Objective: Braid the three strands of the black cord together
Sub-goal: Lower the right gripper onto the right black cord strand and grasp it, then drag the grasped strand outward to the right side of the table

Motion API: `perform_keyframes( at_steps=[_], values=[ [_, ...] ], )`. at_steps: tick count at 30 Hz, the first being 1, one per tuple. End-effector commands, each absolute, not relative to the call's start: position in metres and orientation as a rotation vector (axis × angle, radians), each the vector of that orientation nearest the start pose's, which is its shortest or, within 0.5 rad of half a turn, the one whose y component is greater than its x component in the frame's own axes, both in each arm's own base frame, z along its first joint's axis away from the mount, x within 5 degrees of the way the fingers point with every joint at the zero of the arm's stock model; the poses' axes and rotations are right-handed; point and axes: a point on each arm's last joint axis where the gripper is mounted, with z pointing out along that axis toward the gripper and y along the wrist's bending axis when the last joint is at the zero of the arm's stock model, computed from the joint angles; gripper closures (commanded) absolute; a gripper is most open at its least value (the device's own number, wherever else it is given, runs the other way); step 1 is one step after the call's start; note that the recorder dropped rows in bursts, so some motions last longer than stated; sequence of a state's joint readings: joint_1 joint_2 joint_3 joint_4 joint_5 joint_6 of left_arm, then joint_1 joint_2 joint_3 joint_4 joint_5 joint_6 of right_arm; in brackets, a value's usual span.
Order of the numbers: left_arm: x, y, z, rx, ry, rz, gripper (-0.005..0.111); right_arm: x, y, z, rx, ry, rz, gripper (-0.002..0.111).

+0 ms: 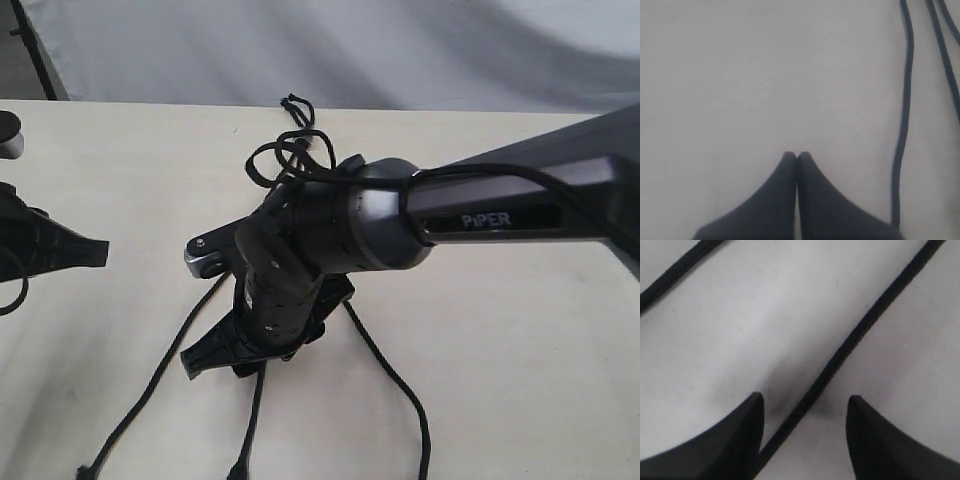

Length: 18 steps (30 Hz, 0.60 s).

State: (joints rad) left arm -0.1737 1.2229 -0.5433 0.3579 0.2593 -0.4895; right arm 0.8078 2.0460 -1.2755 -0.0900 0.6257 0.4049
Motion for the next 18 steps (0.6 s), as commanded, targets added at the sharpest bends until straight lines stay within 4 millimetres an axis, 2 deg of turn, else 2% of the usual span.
perform_keyframes(
  at_steps=[1, 3, 6, 7, 9, 11, 14, 18],
  values=[
    [0.221, -0.033, 0.215, 0.015, 2.375, -0.054, 0.107, 0.278, 0.284, 0.120, -0.706, 2.833, 0.119, 0.063],
    [0.221, -0.033, 0.215, 0.015, 2.375, -0.054, 0.107, 0.277, 0.283, 0.118, -0.718, 2.845, 0.104, 0.075],
    [0.221, -0.033, 0.215, 0.015, 2.375, -0.054, 0.107, 0.277, 0.283, 0.118, -0.791, 2.826, 0.095, 0.103],
    [0.221, -0.033, 0.215, 0.015, 2.375, -0.054, 0.107, 0.277, 0.283, 0.120, -0.812, 2.815, 0.096, 0.108],
    [0.221, -0.033, 0.215, 0.015, 2.375, -0.054, 0.107, 0.276, 0.282, 0.129, -0.865, 2.784, 0.099, 0.109],
    [0.221, -0.033, 0.215, 0.015, 2.375, -0.054, 0.107, 0.278, 0.279, 0.149, -0.907, 2.744, 0.062, 0.109],
    [0.221, -0.033, 0.215, 0.015, 2.375, -0.054, 0.107, 0.287, 0.265, 0.192, -0.940, 2.661, -0.085, 0.109],
    [0.221, -0.033, 0.215, 0.015, 2.375, -0.054, 0.107, 0.308, 0.228, 0.253, -0.773, 2.515, -0.296, 0.109]
  ],
)
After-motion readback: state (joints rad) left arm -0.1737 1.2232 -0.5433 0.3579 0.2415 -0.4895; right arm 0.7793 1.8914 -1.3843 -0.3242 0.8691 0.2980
